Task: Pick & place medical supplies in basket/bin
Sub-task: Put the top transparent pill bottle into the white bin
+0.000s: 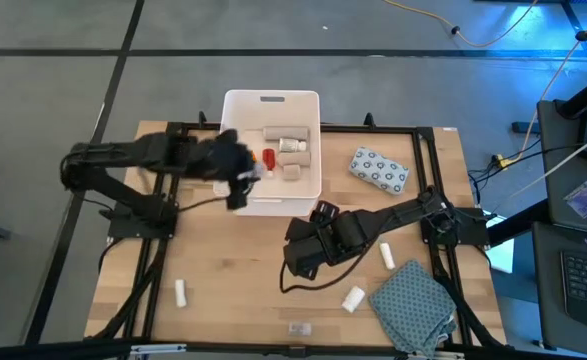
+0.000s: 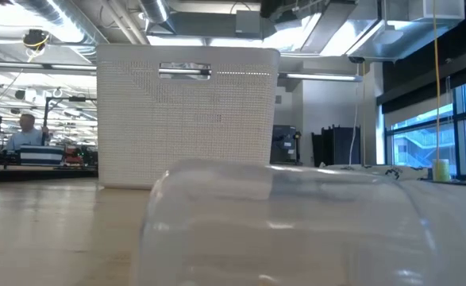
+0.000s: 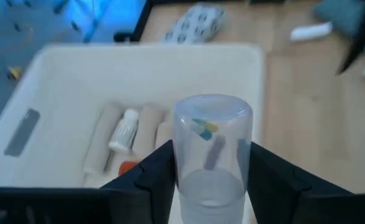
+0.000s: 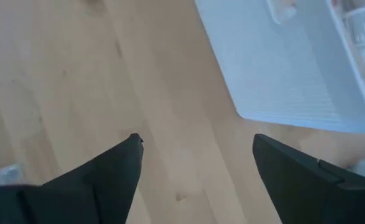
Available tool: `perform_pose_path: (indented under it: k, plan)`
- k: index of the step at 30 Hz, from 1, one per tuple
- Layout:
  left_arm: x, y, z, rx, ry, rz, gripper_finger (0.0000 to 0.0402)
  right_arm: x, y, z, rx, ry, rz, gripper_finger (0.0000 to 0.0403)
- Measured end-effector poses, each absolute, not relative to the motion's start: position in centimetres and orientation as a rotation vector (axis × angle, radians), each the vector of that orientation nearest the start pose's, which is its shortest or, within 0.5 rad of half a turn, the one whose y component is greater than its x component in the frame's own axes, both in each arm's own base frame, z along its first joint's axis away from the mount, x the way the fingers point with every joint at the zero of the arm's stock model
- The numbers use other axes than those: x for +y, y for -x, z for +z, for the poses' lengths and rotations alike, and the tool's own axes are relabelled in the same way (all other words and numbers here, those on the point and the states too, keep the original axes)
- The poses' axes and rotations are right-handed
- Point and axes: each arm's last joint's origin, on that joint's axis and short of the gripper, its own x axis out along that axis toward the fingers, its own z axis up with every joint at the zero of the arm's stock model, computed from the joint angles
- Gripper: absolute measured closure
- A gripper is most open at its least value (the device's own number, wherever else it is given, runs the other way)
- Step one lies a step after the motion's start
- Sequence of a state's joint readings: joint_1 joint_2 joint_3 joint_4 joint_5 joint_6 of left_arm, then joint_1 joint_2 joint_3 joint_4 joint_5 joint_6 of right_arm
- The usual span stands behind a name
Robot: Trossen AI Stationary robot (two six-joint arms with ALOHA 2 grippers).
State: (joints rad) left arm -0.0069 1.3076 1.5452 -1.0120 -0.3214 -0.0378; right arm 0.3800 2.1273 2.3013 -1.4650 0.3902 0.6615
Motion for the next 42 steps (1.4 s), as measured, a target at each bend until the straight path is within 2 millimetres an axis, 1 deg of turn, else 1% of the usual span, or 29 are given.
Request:
perform_pose_path:
  k: [4,7,11,15,19,21,23,29,36,39,42]
  plan:
    - [4.7,-26.4,38.8,0.87,-0.058,0.303,0.0239,14.3,-38.6,33.7,1.154,-0.112,-0.434,0.0099]
    - [7.5,-27.9,37.1,0.927,-0.037,0.289,0.0242,14.7,-37.9,33.6,1.188,-0.132,-0.479,0.0099]
    - [11.1,-29.7,34.5,0.984,0.012,0.277,0.0243,15.8,-37.5,33.6,1.177,-0.177,-0.476,0.0099]
    - [14.0,-31.2,31.1,1.099,-0.003,0.274,0.0241,16.8,-37.1,33.6,1.169,-0.211,-0.486,0.0099]
    - [16.1,-32.4,27.7,1.178,0.109,0.254,0.0242,17.1,-36.9,33.6,1.159,-0.245,-0.506,0.0099]
    - [17.0,-32.8,26.0,1.212,0.168,0.239,0.0241,17.2,-36.9,33.6,1.156,-0.255,-0.512,0.0099]
    - [17.6,-33.2,24.5,1.248,0.191,0.235,0.0241,17.2,-36.9,33.6,1.153,-0.268,-0.52,0.0099]
    - [18.7,-33.9,21.5,1.329,0.19,0.248,0.0243,17.2,-36.9,33.6,1.157,-0.272,-0.517,0.0099]
    - [19.1,-34.4,19.4,1.39,0.168,0.231,0.0235,17.2,-36.9,33.6,1.158,-0.275,-0.518,0.0099]
    - [19.2,-34.5,19.0,1.402,0.169,0.229,0.0235,17.2,-36.9,33.6,1.158,-0.275,-0.518,0.0099]
    - [19.2,-34.5,19.0,1.397,0.166,0.231,0.0234,17.2,-36.9,33.6,1.159,-0.273,-0.516,0.0099]
